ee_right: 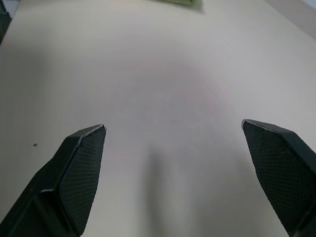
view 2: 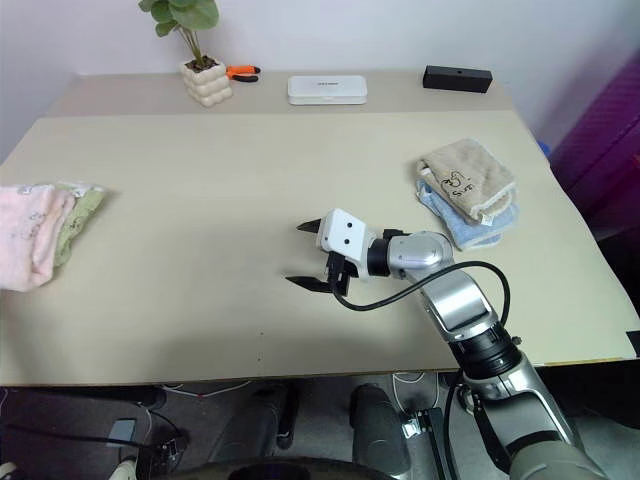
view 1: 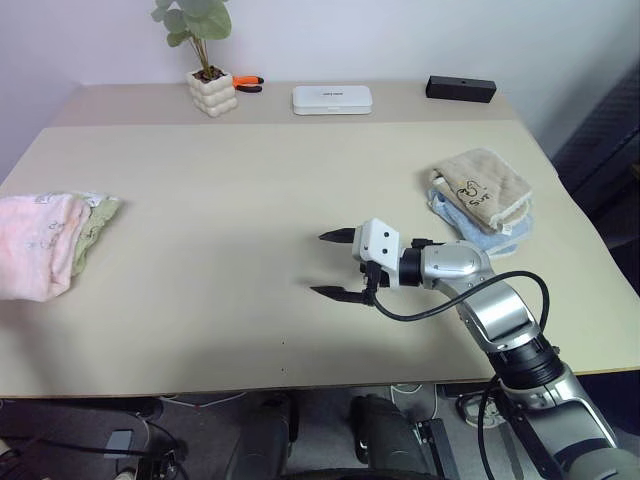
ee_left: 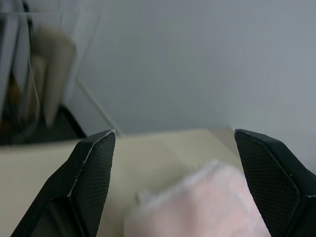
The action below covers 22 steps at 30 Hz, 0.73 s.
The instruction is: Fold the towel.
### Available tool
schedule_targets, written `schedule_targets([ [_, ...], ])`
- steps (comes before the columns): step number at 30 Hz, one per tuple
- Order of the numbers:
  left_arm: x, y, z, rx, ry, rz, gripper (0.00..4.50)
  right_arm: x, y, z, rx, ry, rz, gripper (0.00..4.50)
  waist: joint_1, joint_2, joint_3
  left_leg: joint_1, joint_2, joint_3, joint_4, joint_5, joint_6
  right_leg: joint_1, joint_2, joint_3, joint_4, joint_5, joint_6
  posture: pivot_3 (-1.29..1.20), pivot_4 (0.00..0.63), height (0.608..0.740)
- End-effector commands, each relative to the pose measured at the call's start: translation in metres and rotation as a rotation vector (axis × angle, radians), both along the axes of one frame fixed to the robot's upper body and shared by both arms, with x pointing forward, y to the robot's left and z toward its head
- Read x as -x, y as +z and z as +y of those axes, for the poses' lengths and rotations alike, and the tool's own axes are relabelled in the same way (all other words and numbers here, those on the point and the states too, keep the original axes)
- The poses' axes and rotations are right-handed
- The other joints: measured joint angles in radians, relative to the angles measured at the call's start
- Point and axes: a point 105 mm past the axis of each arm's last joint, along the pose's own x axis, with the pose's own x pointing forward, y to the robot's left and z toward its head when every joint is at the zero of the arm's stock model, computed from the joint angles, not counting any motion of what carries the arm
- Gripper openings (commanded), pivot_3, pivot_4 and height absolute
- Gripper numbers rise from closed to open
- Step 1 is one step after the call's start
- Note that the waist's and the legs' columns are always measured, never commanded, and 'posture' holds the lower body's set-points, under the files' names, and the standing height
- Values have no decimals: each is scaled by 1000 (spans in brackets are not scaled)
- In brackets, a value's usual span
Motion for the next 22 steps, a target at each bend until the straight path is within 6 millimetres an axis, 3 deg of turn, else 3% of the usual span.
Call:
schedule_targets([
  [1,-41,33,-55,-323,-266,128,3922,-16,21,-11,-61,-67,-47,4500,4,-1,0,0,0,0,0,0,0,0,0,0,0,0,0,0,150,729],
  [3,-73,24,-112,-486,-524,234,3922,-29,28,-23,-97,-132,-41,4500,15,0,0,0,-1,0,0,0,0,0,0,0,-2,0,-1,0,150,729],
  [5,-89,11,-155,-578,-714,282,3922,-39,34,-34,-139,-202,-34,4500,19,2,0,1,-2,1,0,-2,-2,1,0,0,-2,0,-1,0,150,729],
  [10,-104,-20,-224,-732,-1028,357,3922,-52,40,-68,-193,-342,-12,4500,-1,3,0,-2,0,4,-4,-1,2,-2,0,4,-1,2,1,0,150,729],
  [15,-109,-31,-241,-719,-1125,343,3922,-48,34,-88,-197,-406,20,4500,-11,3,0,-2,2,4,-9,0,1,-5,2,4,0,3,3,0,150,729],
  [22,-114,-45,-248,-732,-1170,370,3922,-38,12,-106,-159,-484,91,4500,-6,4,1,-2,1,4,-5,0,1,-3,1,3,0,3,3,0,150,729],
])
